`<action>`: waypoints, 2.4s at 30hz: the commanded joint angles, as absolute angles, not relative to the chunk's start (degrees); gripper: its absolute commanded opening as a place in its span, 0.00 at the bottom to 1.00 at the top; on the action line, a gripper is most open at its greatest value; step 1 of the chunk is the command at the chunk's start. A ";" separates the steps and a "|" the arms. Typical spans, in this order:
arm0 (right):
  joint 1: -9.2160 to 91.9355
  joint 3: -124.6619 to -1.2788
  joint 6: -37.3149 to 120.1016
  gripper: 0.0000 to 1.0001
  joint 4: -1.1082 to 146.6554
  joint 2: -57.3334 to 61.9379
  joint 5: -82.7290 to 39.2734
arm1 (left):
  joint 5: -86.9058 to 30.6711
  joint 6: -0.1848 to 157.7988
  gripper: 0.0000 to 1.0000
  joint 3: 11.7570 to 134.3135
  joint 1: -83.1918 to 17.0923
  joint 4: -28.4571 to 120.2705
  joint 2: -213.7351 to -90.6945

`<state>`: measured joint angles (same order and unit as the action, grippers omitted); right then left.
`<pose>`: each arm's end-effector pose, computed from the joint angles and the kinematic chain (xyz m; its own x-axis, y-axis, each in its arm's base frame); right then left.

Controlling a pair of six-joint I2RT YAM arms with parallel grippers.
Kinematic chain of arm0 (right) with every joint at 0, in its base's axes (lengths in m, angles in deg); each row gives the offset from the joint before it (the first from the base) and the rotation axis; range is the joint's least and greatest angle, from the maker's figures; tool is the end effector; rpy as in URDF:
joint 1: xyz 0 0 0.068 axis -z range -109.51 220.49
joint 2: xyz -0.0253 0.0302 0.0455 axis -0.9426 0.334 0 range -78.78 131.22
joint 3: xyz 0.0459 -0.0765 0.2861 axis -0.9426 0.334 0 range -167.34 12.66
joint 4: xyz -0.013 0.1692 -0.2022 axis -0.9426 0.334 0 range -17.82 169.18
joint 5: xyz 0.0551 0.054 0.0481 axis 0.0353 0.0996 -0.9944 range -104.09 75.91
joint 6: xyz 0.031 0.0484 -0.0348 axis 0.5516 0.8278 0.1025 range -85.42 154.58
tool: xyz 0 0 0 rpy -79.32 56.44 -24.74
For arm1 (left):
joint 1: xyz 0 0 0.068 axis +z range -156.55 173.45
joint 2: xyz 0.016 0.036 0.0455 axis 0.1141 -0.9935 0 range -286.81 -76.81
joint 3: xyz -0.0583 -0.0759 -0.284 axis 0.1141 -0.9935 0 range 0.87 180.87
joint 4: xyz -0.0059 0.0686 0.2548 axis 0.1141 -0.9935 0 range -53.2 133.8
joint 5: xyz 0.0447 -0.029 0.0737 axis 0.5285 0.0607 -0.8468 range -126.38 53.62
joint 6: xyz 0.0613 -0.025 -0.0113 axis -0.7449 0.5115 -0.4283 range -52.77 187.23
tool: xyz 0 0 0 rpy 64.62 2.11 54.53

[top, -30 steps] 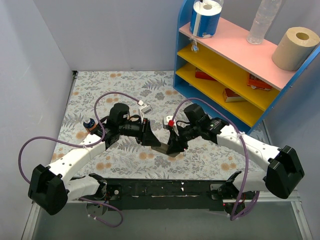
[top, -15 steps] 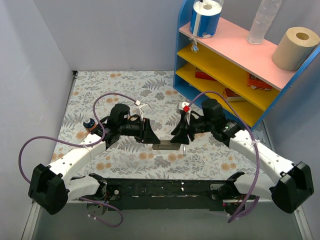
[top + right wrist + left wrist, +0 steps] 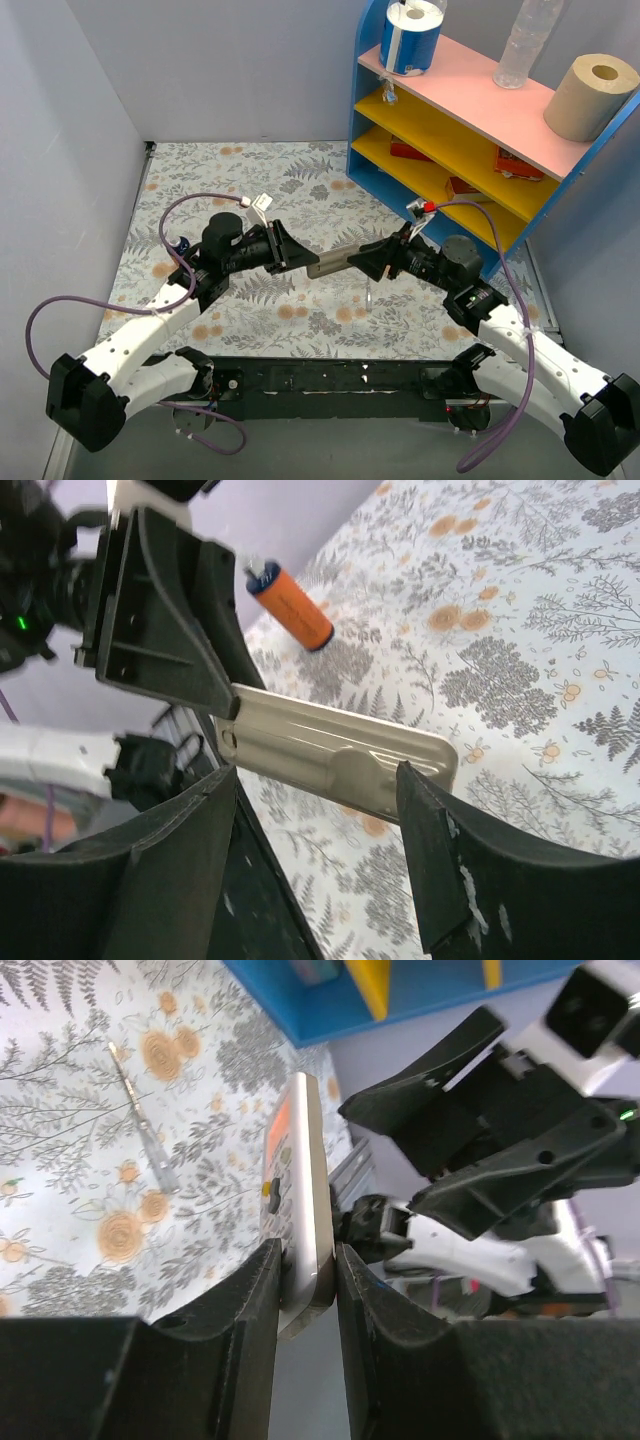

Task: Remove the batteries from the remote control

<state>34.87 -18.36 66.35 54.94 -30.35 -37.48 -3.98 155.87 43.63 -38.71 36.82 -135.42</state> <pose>0.1534 0.1361 0.3145 -0.4533 0.2697 -0.8496 -0.7277 0.4385 0.5275 0.1817 -0.1481 0.3064 -0.8751 -0.4468 0.1860 -0.3078 0.2172 -0.9263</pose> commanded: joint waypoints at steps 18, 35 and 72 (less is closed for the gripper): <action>34.36 -9.57 89.95 0.76 33.51 -31.84 -23.05 | -8.69 176.74 0.00 32.34 -38.54 56.54 -124.45; 27.96 -19.76 59.47 0.72 61.46 -31.41 -19.00 | -15.38 169.53 0.00 24.95 -38.45 50.12 -124.88; 0.79 -23.02 64.20 0.65 50.73 -6.45 0.15 | -15.46 179.20 0.00 7.20 -38.54 53.21 -119.70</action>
<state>1.71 -19.96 62.37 54.94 -8.17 -1.97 -15.80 178.29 8.07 -38.60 51.88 -120.93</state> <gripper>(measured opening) 0.663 0.250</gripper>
